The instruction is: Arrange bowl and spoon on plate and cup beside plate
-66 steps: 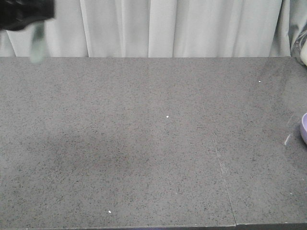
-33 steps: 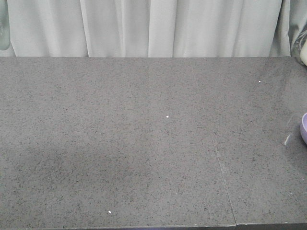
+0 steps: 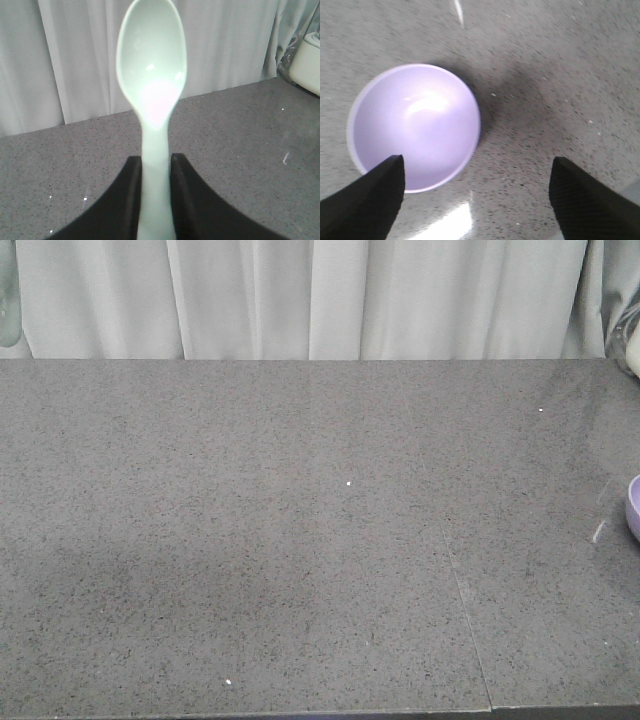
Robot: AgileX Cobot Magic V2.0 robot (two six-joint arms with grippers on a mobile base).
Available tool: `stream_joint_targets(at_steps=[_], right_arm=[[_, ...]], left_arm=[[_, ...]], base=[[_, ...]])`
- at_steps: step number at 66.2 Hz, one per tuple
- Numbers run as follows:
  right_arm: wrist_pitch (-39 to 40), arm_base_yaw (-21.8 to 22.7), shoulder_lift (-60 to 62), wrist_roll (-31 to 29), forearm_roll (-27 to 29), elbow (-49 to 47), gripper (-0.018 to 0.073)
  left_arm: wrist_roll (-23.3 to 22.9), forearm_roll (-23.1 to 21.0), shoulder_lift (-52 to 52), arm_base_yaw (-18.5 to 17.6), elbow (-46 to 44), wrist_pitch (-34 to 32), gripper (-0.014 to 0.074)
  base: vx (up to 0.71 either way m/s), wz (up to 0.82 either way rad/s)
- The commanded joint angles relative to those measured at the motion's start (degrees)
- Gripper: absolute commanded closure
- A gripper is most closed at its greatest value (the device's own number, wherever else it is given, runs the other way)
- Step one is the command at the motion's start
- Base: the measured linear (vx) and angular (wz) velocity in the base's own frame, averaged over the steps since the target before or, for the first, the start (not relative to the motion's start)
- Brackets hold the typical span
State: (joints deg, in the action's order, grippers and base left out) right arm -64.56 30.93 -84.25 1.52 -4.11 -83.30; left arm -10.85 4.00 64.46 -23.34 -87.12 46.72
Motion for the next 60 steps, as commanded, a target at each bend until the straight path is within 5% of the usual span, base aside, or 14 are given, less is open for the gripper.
stream_joint_targets(at_steps=[1,25,60], right_arm=[[7.2,2.6,1.8,-2.0,2.8,2.0,-0.0022],[9.5,9.0,-6.3,-13.8,19.6,3.7,-0.0022],[11.8,9.3,-13.7,-19.4,22.5,3.7,-0.0022]], left_arm=[[0.0,1.1,-0.9,-0.1,-1.6,-4.2,0.0603],[-0.4,8.1,-1.0,-0.1,-1.6,-2.5,0.0603],[-0.6,10.5,-1.0,-0.1,-1.6,-2.4,0.0603]], base=[[0.00,0.00],[0.00,0.00],[0.00,0.00]])
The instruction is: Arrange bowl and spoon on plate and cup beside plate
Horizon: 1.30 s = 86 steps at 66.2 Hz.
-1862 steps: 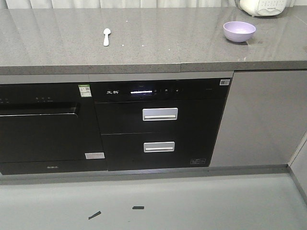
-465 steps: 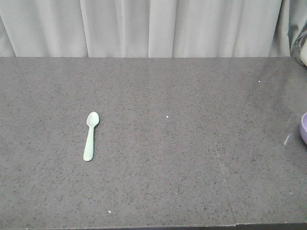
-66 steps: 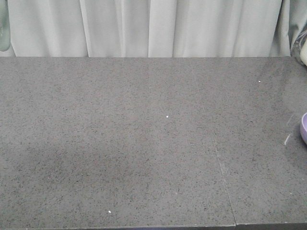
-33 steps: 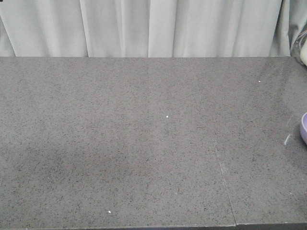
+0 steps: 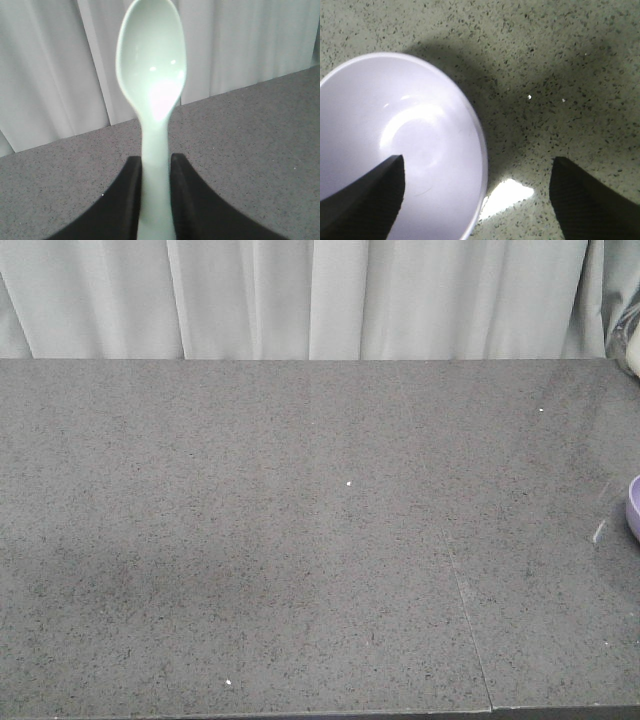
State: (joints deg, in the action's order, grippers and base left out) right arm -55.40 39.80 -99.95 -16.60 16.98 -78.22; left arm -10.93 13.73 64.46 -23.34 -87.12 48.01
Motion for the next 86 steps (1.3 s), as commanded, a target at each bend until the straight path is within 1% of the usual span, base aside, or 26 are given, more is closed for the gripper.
stream_joint_targets(at_steps=[1,11,29,46,53,61,70,79,84,86], right_arm=[[2.7,0.4,1.9,-1.4,1.5,-1.4,-0.0022],[3.6,0.3,0.7,-3.1,3.8,-1.4,-0.0022],[4.1,0.3,-0.9,-5.1,4.6,-1.4,-0.0022],[4.8,0.3,-1.0,-5.3,4.8,-1.4,-0.0022],[4.9,0.3,-1.0,-5.5,5.0,-1.4,-0.0008],[4.9,0.3,-1.0,-5.7,5.0,-1.4,0.0033],[4.8,0.3,-1.5,-5.8,5.0,-1.4,0.0106],[2.2,0.3,-4.0,-5.8,5.4,-1.4,0.0182],[2.1,0.3,-4.9,-7.8,5.5,-1.4,0.0228],[2.6,0.3,-4.9,-8.1,5.7,-1.4,0.0260]], left_arm=[[-0.5,0.8,-1.0,-0.1,-1.6,-3.6,0.0603],[-0.5,0.8,-1.0,-0.1,-1.6,-3.6,0.0603],[-0.5,0.7,-1.0,-0.1,-1.6,-3.6,0.0603],[-0.5,0.6,-1.0,-0.1,-1.6,-3.6,0.0603],[-0.5,0.6,-1.0,-0.1,-1.6,-3.6,0.0603],[-0.5,0.6,-1.0,-0.1,-1.6,-3.6,0.0603],[-0.5,0.6,-1.0,-0.1,-1.6,-3.6,0.0603],[-0.5,0.6,-1.0,-0.1,-1.6,-3.6,0.0603],[-0.5,0.6,-1.0,-0.1,-1.6,-3.5,0.0603],[-0.5,0.6,-1.0,-0.1,-1.6,-3.5,0.0603]], base=[[0.00,0.00],[0.00,0.00],[0.00,0.00],[0.00,0.00],[0.00,0.00],[0.00,0.00],[0.00,0.00],[0.00,0.00],[0.00,0.00],[0.00,0.00]])
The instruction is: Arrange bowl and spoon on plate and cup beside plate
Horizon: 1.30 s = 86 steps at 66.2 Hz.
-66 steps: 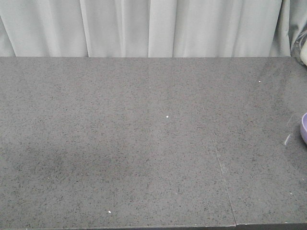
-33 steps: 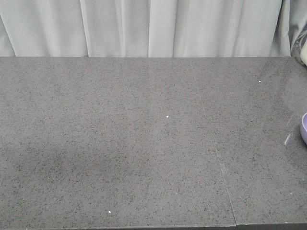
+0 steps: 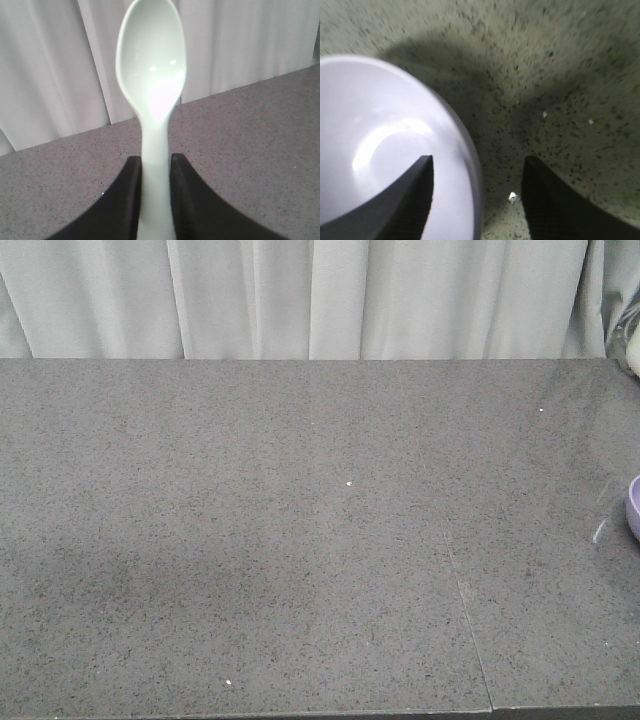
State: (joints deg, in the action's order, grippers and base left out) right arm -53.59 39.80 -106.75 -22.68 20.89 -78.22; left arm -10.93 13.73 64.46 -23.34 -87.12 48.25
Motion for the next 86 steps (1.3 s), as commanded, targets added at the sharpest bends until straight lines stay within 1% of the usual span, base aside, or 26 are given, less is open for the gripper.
stream_joint_targets(at_steps=[1,11,17,18,23,29,30,36,38,45,48,51,54,59,68,69,73,76,77,80,86], right_arm=[[1.1,0.3,1.9,-2.0,1.9,-1.4,0.0276],[3.5,0.3,4.0,-2.1,4.5,-2.0,0.0461],[3.1,0.3,5.1,-2.3,7.6,-3.5,0.0564],[2.9,0.3,5.3,-2.4,8.2,-3.8,0.0577],[2.0,0.3,6.3,-4.3,12.5,-5.5,0.0570],[-0.6,0.3,8.1,-8.3,21.5,-8.4,0.0568],[-1.2,0.3,8.3,-8.6,22.3,-8.6,0.0568],[-5.4,0.2,11.0,-11.8,33.5,-11.6,0.0567],[-7.9,0.2,12.1,-13.9,38.3,-12.3,0.0567],[-13.8,0.2,17.4,-19.6,50.4,-14.0,0.0564],[-15.0,0.2,20.5,-20.6,54.1,-14.0,0.0564],[-16.3,-0.1,23.2,-20.8,56.2,-14.0,0.0564],[-16.5,-1.1,26.5,-21.2,56.5,-14.0,0.0564],[-16.5,-3.9,31.1,-21.3,54.8,-14.0,0.0564],[-14.7,-12.7,38.8,-20.5,50.3,-14.0,0.0564],[-14.4,-13.2,39.1,-20.3,50.0,-14.0,0.0564],[-11.0,-16.6,41.8,-19.5,46.7,-14.0,0.0564],[-8.5,-18.3,43.2,-18.0,43.8,-14.0,0.0564],[-8.1,-21.1,45.7,-12.5,37.5,-13.5,0.0564],[-8.3,-22.7,47.1,-12.0,36.2,-12.1,0.0564],[-6.6,-24.2,49.8,-12.1,36.0,-8.3,0.0564]], left_arm=[[-0.5,0.6,-1.0,-0.1,-1.6,-3.8,0.0603],[-0.5,0.6,-1.0,-0.1,-1.6,-3.8,0.0603],[-0.5,0.6,-1.0,-0.1,-1.6,-3.9,0.0603],[-0.5,0.6,-1.0,-0.1,-1.6,-3.9,0.0603],[-0.5,0.6,-1.0,-0.1,-1.6,-3.9,0.0603],[-0.5,0.6,-1.0,-0.1,-1.6,-4.0,0.0603],[-0.5,0.6,-1.0,-0.1,-1.6,-4.0,0.0603],[-0.5,0.6,-1.0,-0.1,-1.6,-4.0,0.0603],[-0.5,0.6,-1.0,-0.1,-1.6,-4.0,0.0603],[-0.5,0.6,-1.0,-0.1,-1.6,-4.0,0.0603],[-0.5,0.6,-1.0,-0.1,-1.6,-4.0,0.0603],[-0.5,0.6,-1.0,-0.1,-1.6,-3.9,0.0603],[-0.5,0.6,-1.0,-0.1,-1.6,-3.7,0.0603],[-0.5,0.6,-1.0,-0.1,-1.6,-3.7,0.0603],[-0.5,0.6,-1.0,-0.1,-1.6,-3.6,0.0603],[-0.5,0.6,-1.0,-0.1,-1.6,-3.6,0.0603],[-0.5,0.6,-1.0,-0.1,-1.6,-3.6,0.0603],[-0.5,0.6,-1.0,-0.1,-1.6,-3.3,0.0603],[-0.5,0.5,-1.0,-0.1,-1.6,-2.4,0.0603],[-0.5,0.5,-1.0,-0.1,-1.6,-2.0,0.0603],[-0.5,0.5,-1.0,-0.1,-1.6,-1.9,0.0603]], base=[[0.00,0.00],[0.00,0.00],[0.00,0.00],[0.00,0.00],[0.00,0.00],[0.00,0.00],[0.00,0.00],[0.00,0.00],[0.00,0.00],[0.00,0.00],[0.00,0.00],[0.00,0.00],[0.00,0.00],[0.00,0.00],[0.00,0.00],[0.00,0.00],[0.00,0.00],[0.00,0.00],[0.00,0.00],[0.00,0.00],[0.00,0.00]])
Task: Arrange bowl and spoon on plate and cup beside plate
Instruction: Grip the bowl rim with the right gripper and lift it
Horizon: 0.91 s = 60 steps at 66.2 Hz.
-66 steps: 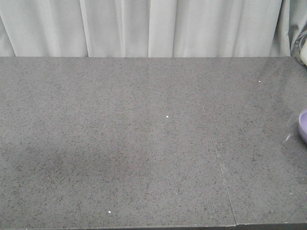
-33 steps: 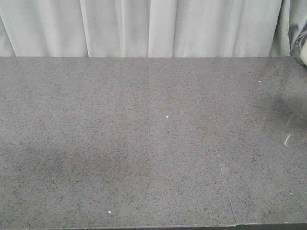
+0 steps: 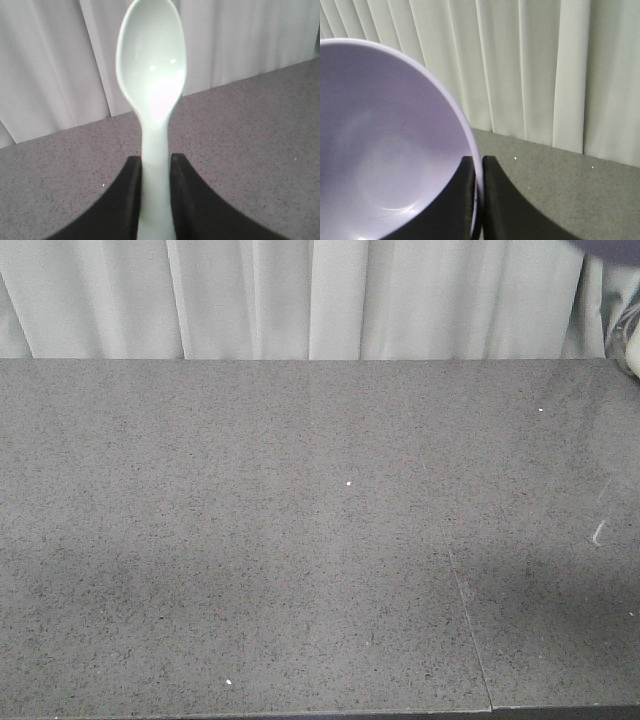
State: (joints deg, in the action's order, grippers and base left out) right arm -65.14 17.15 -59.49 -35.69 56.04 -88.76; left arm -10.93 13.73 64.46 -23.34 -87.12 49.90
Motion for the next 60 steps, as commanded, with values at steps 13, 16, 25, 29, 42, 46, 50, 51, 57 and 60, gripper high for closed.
stream_joint_targets(at_steps=[13,16,25,29,42,46,50,51,57,60], right_arm=[[7.6,-1.8,8.0,-3.2,4.4,11.7,0.0564],[9.4,-1.8,8.8,-4.2,4.3,12.8,0.0564],[11.4,-1.8,9.8,-5.6,4.4,13.2,0.0564],[11.9,-1.8,9.8,-6.1,4.2,13.2,0.0564],[11.8,-1.6,9.8,-6.8,4.2,13.2,0.0564],[11.6,-1.6,9.8,-6.8,4.2,13.2,0.0564],[11.2,-1.6,9.8,-6.8,4.2,13.2,0.0564],[11.2,-1.6,9.8,-6.8,4.2,13.2,0.0564],[10.8,-1.6,9.8,-6.8,4.2,13.2,0.0564],[10.5,-1.6,9.8,-6.8,4.2,13.2,0.0564]], left_arm=[[-0.5,0.5,-1.0,-0.1,-1.6,-3.3,0.0603],[-0.5,0.6,-1.0,-0.1,-1.6,-3.3,0.0603],[-0.5,0.6,-1.0,-0.1,-1.6,-2.8,0.0603],[-0.5,0.6,-1.0,-0.1,-1.6,-2.4,0.0603],[-0.5,0.6,-1.0,-0.1,-1.6,-2.4,0.0603],[-0.5,0.6,-1.0,-0.1,-1.6,-2.4,0.0603],[-0.5,0.6,-1.0,-0.1,-1.6,-2.4,0.0603],[-0.5,0.6,-1.0,-0.1,-1.6,-2.4,0.0603],[-0.5,0.6,-1.0,-0.1,-1.6,-2.4,0.0603],[-0.5,0.6,-1.0,-0.1,-1.6,-2.4,0.0603]], base=[[0.00,0.00],[0.00,0.00],[0.00,0.00],[0.00,0.00],[0.00,0.00],[0.00,0.00],[0.00,0.00],[0.00,0.00],[0.00,0.00],[0.00,0.00]])
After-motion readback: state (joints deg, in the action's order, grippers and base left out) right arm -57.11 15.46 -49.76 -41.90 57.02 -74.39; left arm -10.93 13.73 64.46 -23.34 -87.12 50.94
